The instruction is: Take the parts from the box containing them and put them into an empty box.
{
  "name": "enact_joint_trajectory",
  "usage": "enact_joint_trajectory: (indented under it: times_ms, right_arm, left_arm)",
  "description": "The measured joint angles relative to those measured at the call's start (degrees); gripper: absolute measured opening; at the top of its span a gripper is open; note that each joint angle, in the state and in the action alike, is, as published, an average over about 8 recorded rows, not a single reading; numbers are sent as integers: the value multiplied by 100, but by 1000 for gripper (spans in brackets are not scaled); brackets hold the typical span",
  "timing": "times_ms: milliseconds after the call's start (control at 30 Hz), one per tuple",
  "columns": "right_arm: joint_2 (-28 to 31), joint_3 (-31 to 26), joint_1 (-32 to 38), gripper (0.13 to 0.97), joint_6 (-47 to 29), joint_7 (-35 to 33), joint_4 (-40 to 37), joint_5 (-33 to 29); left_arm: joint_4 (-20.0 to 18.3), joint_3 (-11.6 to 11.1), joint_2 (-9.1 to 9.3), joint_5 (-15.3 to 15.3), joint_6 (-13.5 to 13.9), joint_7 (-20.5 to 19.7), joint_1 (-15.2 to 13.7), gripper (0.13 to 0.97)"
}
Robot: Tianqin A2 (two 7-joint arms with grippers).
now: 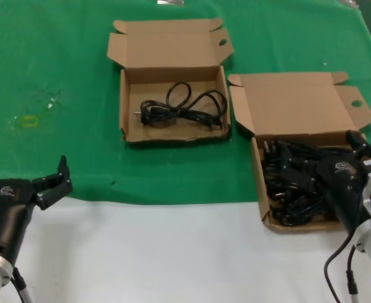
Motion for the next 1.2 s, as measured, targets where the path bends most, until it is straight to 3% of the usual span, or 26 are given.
enact_joint_trajectory:
  times_ms: [1200]
  right_arm:
    - [0, 0, 0, 966, 0, 0, 0, 0]
  left_arm:
    - [0, 0, 0, 0, 0, 0, 0, 966]
